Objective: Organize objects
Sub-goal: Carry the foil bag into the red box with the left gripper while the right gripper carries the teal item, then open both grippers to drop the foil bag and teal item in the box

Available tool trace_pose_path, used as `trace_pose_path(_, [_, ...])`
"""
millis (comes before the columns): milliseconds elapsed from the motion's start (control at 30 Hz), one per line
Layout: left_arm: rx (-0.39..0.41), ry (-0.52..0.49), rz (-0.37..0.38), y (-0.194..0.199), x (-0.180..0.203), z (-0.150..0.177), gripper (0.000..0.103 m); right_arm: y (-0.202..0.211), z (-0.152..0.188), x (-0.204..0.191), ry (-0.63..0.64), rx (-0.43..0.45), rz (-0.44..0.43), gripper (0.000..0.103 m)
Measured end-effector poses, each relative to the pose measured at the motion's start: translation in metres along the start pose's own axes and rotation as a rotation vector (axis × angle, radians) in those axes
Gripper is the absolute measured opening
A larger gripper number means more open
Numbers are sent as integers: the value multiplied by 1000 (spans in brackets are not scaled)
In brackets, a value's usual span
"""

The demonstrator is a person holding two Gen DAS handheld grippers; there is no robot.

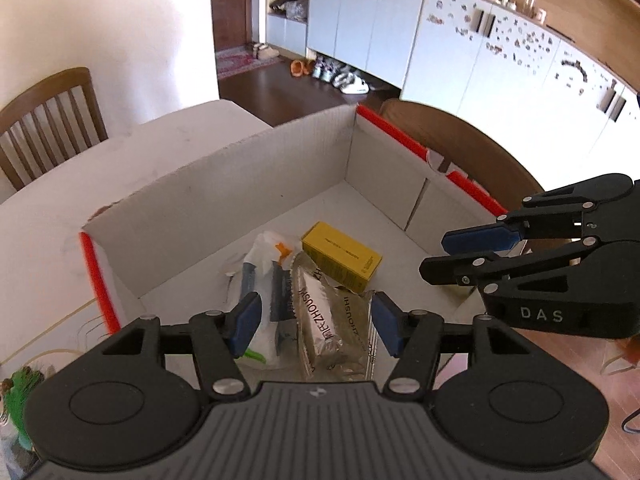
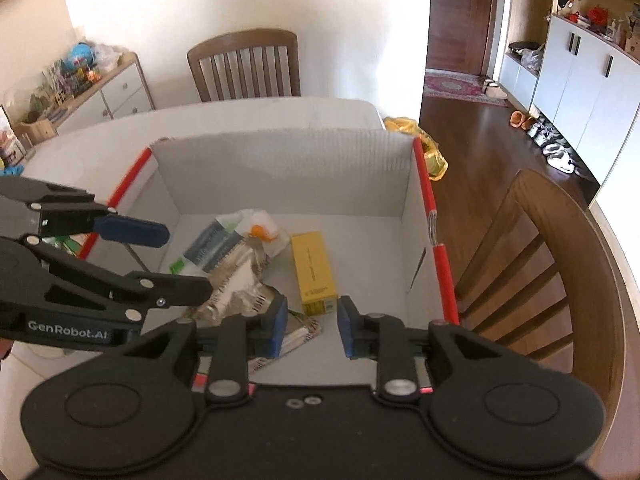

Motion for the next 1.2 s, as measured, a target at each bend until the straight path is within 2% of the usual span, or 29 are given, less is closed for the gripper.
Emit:
trace_pose_path(167, [50,26,-12,23,-6,2,60,13,-4,-10,-9,28,-9,37])
trace_pose_path(267, [82,44,-32,37,-13,5,70,20,-6,-17,-7,45,-11,42])
trace_pose_path(533, [141,94,-71,73,-39,21,77,34,-9,-43,-14,85,-14,57])
trace_pose_path(900, [180,170,-104,118,-84,55,86,46,-10,-91,-28,136,-7,86])
trace_pose_path(1033, [192,194,-118,131,-102,70,92,45,-8,-109,-36,140,-11,93])
trace_pose_path(1100, [194,211,-122,136,-111,76,99,44,-7,-118,-41,141,-12,95])
trace_pose_path(1200, [198,236,-126,143,-125,85,100,42,-6,-130,-55,137,-16,95])
Point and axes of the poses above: each gripper's, at about its wrist camera, not at the fingertips, and y roughly against the way its jaws point, x to its right, z to its underside, the point moved 6 cm from there along -y, roughly the way its jaws point, and after that the axes turned 2 degrees about -z, right-handed, at the moved point
